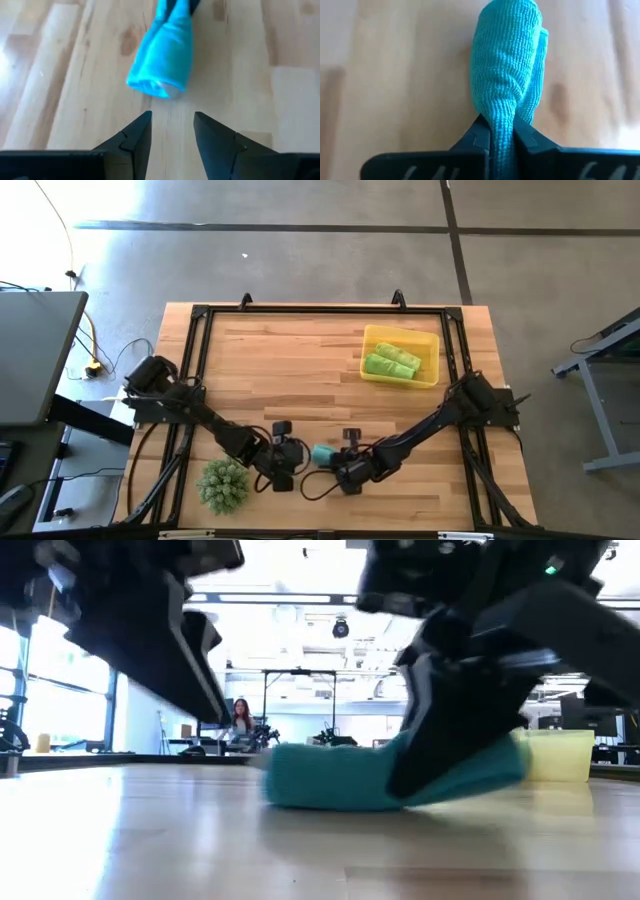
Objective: Roll microfiber towels into tight, uniform cylinder then place into a basket
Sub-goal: Roll the blue towel, then put the blue towel into the bin
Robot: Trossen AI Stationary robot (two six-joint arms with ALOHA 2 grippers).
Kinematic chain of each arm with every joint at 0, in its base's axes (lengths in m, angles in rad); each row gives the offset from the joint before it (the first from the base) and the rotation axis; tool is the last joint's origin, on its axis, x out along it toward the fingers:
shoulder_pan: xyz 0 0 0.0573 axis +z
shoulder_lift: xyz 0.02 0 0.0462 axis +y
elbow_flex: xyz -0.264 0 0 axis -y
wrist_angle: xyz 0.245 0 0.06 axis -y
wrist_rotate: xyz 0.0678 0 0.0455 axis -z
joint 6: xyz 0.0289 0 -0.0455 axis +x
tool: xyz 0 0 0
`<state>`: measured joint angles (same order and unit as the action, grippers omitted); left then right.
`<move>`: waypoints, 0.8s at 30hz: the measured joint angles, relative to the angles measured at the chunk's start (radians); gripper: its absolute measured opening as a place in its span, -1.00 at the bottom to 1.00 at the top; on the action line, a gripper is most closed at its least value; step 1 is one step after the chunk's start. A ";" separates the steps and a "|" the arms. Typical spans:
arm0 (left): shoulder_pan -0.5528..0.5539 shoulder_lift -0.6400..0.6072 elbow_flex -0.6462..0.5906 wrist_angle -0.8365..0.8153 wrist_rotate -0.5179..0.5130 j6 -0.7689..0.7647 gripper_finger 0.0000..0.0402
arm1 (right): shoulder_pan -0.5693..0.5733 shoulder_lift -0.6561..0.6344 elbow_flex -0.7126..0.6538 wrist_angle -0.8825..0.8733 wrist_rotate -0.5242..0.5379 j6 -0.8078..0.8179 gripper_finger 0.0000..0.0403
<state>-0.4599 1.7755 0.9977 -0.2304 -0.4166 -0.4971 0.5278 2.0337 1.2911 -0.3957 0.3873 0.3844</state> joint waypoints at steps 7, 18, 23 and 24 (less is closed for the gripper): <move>0.000 -0.076 0.001 -0.012 -0.020 -0.035 -0.33 | -0.005 -0.113 0.000 -0.225 0.074 0.002 -0.98; 0.008 -0.089 0.002 0.022 -0.066 -0.041 -0.33 | -0.018 -0.330 0.001 -0.621 0.227 0.045 -0.98; 0.009 -0.089 0.002 0.030 -0.098 -0.043 -0.33 | -0.056 -0.454 -0.006 -0.837 0.293 0.045 -0.98; 0.009 -0.089 0.002 0.033 -0.104 -0.043 -0.33 | -0.069 -0.489 -0.024 -0.854 0.311 0.044 -0.98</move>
<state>-0.4511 1.6867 1.0000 -0.1970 -0.5208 -0.5396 0.4587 1.5445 1.2670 -1.2495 0.6986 0.4282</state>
